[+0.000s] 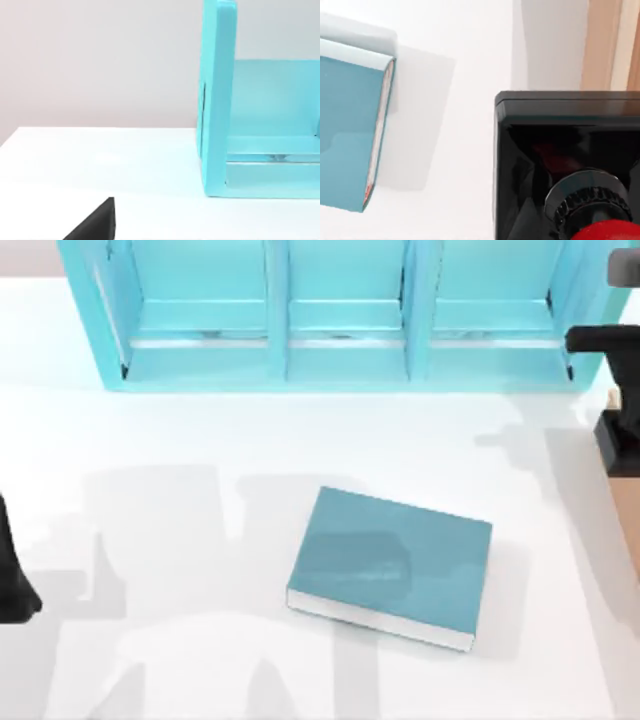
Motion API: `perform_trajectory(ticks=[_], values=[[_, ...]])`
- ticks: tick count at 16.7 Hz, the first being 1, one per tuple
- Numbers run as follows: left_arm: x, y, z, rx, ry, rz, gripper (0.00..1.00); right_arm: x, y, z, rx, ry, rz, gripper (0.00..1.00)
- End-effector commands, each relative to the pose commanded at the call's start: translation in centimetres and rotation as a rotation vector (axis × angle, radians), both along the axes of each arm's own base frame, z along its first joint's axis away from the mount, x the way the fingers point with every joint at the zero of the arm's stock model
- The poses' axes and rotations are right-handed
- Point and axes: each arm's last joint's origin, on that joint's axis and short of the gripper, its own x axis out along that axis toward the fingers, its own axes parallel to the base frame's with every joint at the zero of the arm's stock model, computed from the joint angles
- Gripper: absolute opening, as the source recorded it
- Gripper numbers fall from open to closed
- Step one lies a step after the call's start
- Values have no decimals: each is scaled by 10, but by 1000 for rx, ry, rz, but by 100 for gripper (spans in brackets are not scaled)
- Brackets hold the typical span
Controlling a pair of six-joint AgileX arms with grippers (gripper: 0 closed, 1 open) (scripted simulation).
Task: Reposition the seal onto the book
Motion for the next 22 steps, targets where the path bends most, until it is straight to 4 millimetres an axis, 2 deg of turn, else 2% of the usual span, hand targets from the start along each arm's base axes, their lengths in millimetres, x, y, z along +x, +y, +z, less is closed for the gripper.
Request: perform_trajectory(ticks=[2, 4, 7, 9, 11, 22], values=[[0, 0, 0, 0, 0, 0, 100, 3, 35, -14, -4, 5, 2, 0], [0, 0, 0, 0, 0, 0, 100, 0, 80, -30, -5, -4, 2, 0], [0, 0, 0, 0, 0, 0, 100, -17, 147, -55, -7, -10, -1, 0], [0, 0, 0, 0, 0, 0, 100, -29, 176, -68, -5, -16, 0, 0], [0, 0, 0, 0, 0, 0, 100, -35, 188, -73, -2, -22, 0, 0], [0, 0, 0, 0, 0, 0, 100, -35, 188, -69, -1, -22, 0, 0]])
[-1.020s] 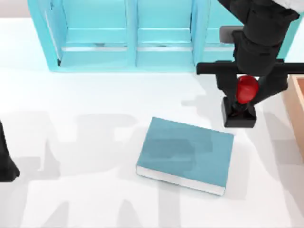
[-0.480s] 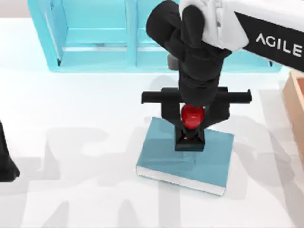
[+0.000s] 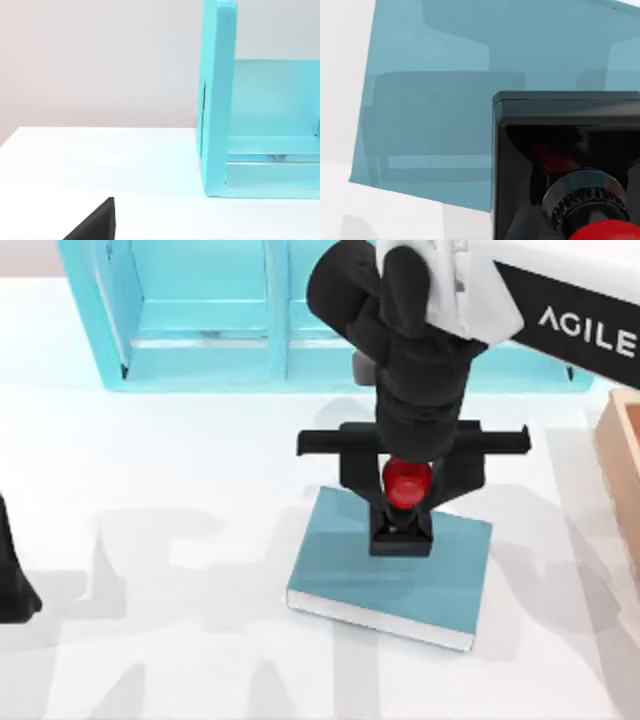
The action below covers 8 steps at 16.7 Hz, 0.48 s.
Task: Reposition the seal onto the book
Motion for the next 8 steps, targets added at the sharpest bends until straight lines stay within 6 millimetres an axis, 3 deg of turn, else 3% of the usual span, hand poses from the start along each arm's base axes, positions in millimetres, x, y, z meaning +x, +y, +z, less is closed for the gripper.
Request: perform_trajectory(ticks=[1, 8], values=[[0, 0, 0, 0, 0, 0, 100, 0, 0, 0, 0, 0, 0, 0], [0, 0, 0, 0, 0, 0, 100, 0, 0, 0, 0, 0, 0, 53]])
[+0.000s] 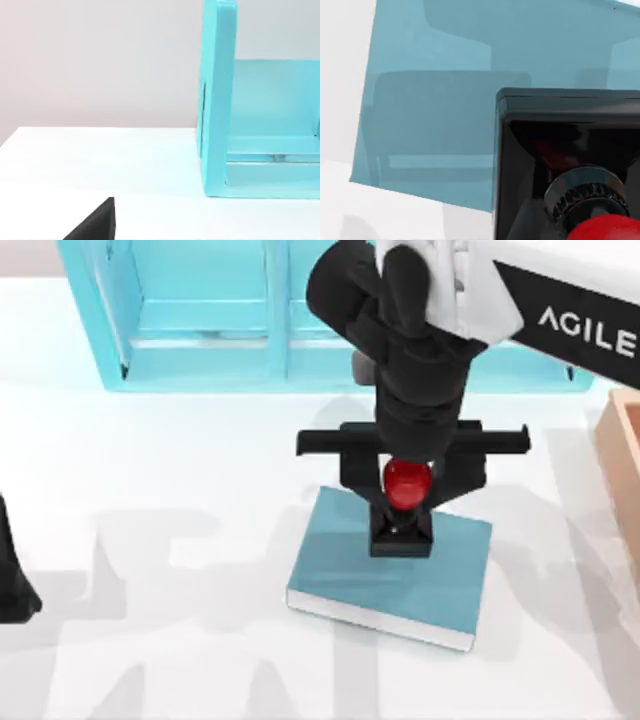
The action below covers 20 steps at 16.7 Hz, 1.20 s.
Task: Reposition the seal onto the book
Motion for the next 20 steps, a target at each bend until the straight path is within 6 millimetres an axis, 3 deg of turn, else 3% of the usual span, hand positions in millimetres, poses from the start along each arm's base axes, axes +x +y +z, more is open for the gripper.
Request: perform_trajectory(ticks=[6, 16, 20], values=[[0, 0, 0, 0, 0, 0, 100, 0, 0, 0, 0, 0, 0, 98], [0, 0, 0, 0, 0, 0, 100, 0, 0, 1, -1, 1, -1, 100], [0, 0, 0, 0, 0, 0, 100, 1, 1, 17, -1, 1, -1, 100]])
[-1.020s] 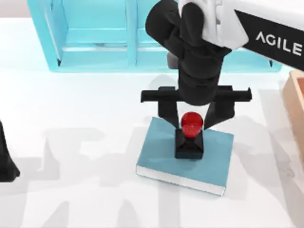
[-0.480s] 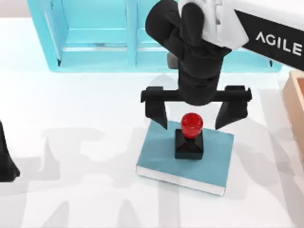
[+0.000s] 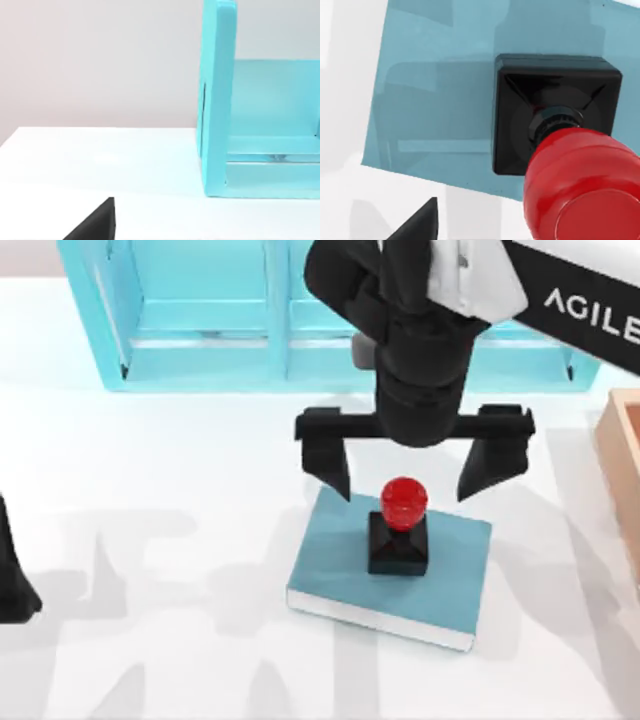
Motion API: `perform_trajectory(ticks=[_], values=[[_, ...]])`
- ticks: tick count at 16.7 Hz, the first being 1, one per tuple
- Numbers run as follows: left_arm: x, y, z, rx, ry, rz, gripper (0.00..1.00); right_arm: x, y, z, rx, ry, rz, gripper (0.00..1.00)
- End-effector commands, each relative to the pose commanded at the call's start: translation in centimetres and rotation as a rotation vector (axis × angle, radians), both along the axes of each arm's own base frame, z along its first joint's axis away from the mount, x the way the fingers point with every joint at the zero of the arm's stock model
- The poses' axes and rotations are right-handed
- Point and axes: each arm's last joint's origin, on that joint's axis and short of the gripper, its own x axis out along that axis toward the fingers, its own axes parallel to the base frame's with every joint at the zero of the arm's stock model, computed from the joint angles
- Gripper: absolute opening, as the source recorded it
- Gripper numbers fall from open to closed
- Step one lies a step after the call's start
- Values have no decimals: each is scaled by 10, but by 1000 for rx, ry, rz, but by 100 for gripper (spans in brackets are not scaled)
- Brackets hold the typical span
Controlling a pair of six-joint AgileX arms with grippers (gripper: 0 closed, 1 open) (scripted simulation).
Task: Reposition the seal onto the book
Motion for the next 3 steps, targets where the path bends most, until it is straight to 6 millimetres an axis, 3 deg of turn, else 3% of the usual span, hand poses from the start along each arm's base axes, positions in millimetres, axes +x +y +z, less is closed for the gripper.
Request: perform_trajectory(ticks=[3], values=[[0, 0, 0, 0, 0, 0, 100, 0, -1, 13, 1, -1, 0, 100]])
